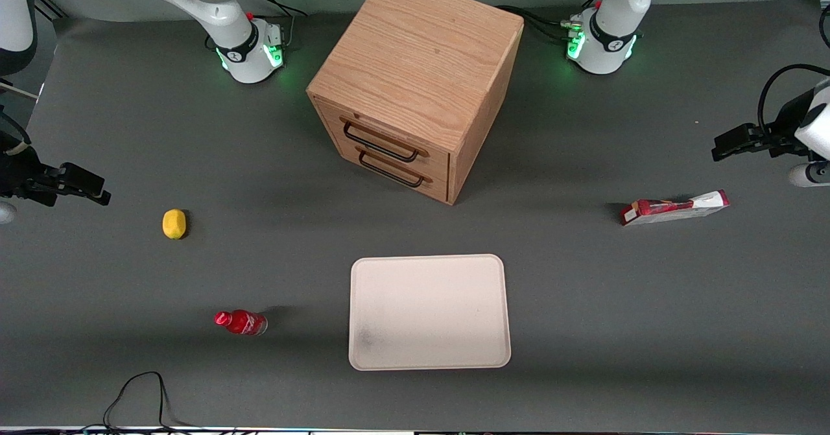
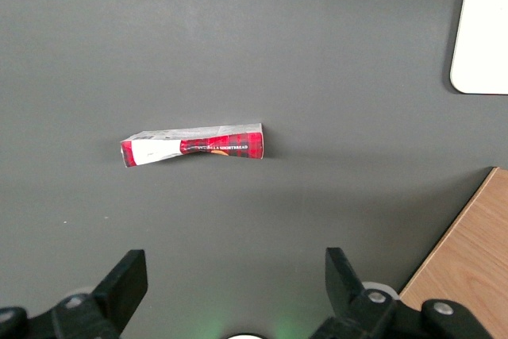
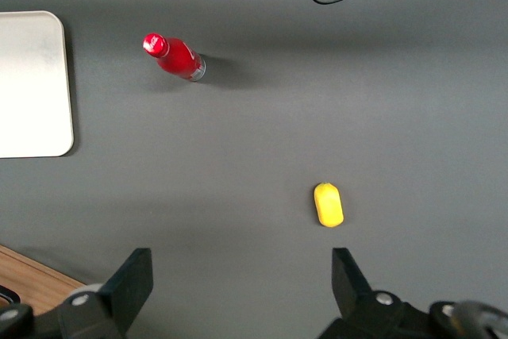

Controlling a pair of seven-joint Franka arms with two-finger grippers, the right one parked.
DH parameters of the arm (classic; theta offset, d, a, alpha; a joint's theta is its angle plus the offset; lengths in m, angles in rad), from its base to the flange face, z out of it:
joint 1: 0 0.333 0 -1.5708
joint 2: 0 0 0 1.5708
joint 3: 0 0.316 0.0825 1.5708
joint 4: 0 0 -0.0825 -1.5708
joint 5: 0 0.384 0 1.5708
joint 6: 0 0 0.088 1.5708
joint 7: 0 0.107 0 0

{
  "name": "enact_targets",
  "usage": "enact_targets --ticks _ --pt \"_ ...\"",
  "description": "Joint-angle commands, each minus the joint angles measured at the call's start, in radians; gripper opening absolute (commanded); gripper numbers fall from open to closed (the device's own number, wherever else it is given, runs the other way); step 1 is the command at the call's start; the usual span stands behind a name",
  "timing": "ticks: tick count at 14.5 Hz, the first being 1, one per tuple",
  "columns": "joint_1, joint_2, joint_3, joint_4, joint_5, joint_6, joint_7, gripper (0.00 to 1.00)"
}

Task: Place red cookie box on tray
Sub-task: 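Move the left gripper toward the red plaid cookie box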

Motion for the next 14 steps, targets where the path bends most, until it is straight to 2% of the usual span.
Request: enact_targets --ticks 1,6,9,11,14 --pt "-0.027 0.012 0.037 0.033 0.009 -0.035 -0.002 1.00" --pt "-0.019 0.045 0.035 0.063 0.009 -0.047 0.003 1.00" --pt "-0.022 0.052 0.034 0.072 0.007 -0.087 0.093 1.00" --pt "-0.016 0.057 0.035 0.090 0.012 -0.095 0.214 1.00" --pt "0.038 0.060 0.037 0.098 0.017 -0.093 0.508 0.99"
